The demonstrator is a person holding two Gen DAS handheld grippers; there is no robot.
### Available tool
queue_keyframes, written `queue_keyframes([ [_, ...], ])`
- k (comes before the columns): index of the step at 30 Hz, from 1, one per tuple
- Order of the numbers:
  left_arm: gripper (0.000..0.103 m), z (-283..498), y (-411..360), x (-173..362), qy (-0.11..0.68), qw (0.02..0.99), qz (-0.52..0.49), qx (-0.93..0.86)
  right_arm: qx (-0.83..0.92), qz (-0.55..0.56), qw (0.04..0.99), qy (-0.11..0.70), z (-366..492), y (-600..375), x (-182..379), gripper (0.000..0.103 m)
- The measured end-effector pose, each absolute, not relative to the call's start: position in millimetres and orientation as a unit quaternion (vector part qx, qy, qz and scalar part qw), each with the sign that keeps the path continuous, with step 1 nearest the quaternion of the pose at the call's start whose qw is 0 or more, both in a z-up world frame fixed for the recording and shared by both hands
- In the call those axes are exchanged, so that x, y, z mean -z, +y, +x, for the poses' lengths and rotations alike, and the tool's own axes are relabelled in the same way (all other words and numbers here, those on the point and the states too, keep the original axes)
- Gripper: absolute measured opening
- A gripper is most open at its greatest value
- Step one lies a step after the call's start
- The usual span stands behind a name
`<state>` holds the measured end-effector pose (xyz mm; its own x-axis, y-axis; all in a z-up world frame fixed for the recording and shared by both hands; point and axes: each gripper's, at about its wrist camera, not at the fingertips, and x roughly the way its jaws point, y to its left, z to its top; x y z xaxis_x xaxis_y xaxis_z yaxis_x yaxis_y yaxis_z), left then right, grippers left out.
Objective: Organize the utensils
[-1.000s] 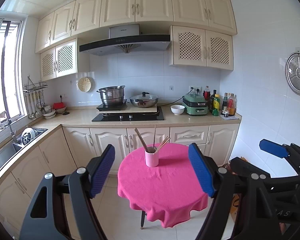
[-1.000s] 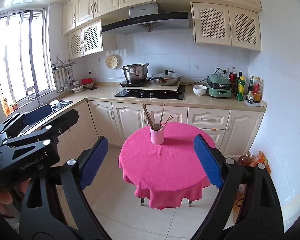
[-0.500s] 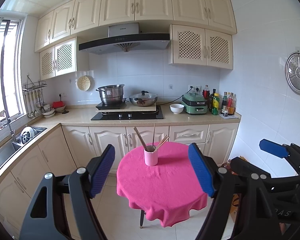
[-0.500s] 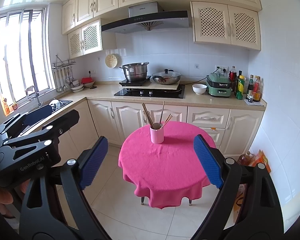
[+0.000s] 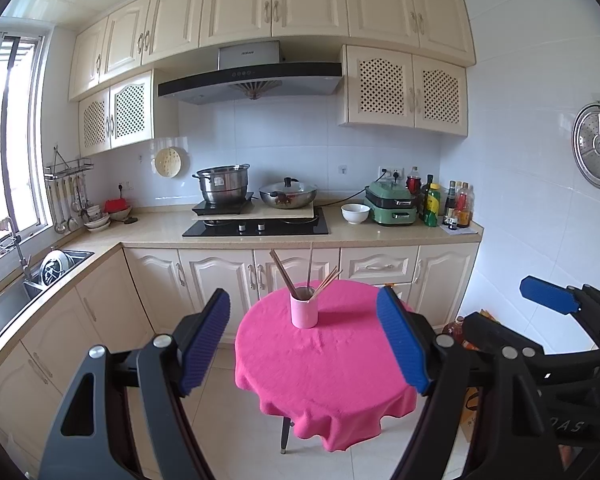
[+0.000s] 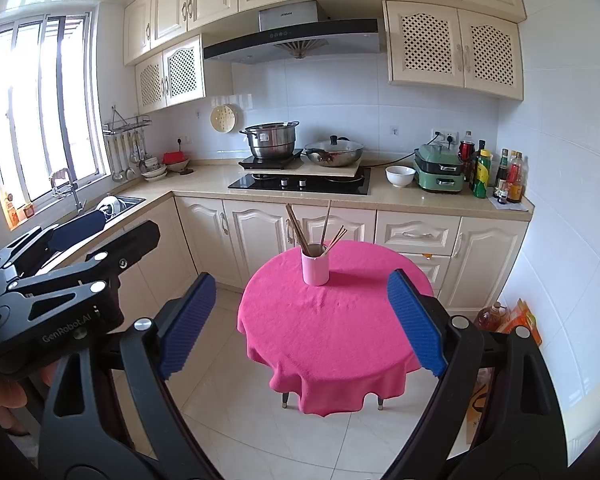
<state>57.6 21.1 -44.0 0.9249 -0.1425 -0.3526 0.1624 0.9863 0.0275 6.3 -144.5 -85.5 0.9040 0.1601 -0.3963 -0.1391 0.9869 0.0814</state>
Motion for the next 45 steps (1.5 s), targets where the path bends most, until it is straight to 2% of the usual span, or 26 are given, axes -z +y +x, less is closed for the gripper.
queue_keyframes([
  [45,0.075,75.3,46.1,52.2,0.193,0.977,0.038,0.077,-0.082,0.03,0.973,0.214,28.9,-126.7,83.2,0.086],
])
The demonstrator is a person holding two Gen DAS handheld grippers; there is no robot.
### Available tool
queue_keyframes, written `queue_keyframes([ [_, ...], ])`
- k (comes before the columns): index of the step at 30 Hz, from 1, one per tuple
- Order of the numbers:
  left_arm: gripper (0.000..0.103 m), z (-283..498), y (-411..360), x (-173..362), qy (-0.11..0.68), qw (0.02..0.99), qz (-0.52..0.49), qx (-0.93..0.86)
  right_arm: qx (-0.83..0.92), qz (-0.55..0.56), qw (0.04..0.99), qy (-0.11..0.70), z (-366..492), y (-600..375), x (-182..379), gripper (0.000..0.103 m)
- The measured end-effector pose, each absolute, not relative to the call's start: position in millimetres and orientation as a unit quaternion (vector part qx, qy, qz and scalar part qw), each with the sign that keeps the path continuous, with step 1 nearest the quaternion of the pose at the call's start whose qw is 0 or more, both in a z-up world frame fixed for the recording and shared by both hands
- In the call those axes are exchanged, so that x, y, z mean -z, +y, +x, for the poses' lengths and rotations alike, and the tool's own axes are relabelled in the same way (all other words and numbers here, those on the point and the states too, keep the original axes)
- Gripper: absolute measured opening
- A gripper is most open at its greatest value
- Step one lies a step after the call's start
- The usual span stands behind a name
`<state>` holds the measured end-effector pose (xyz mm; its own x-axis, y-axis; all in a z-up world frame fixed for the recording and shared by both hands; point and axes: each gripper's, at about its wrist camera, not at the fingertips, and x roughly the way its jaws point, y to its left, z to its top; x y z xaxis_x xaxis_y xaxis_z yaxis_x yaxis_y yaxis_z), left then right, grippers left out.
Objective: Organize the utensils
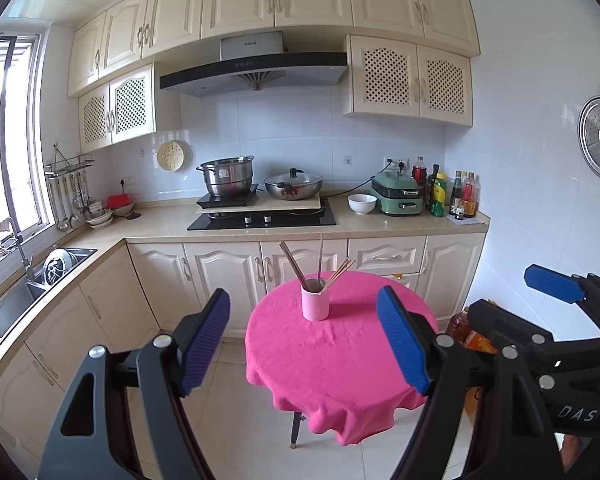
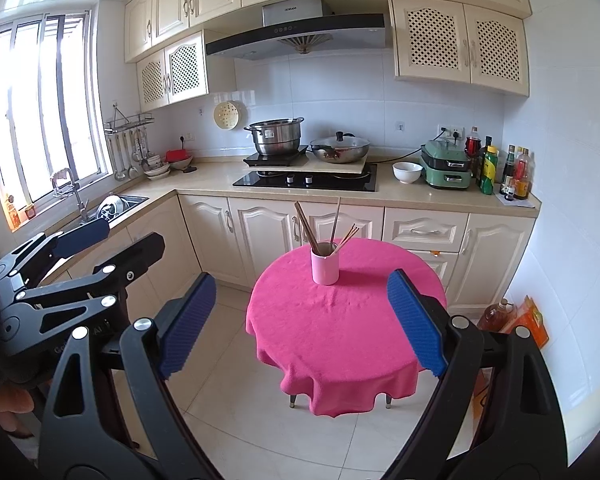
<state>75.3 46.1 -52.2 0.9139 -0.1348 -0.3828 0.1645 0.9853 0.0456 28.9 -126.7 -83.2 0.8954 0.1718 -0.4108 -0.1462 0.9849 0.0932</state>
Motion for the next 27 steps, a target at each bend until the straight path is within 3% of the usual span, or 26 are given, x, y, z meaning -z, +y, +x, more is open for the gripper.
queue_keyframes([
  [27,0.075,144.0,62.0,78.7,0.226,0.971,0.045,0.058,-0.08,0.051,0.966,0.242,93.7,-120.2,107.9,0.087],
])
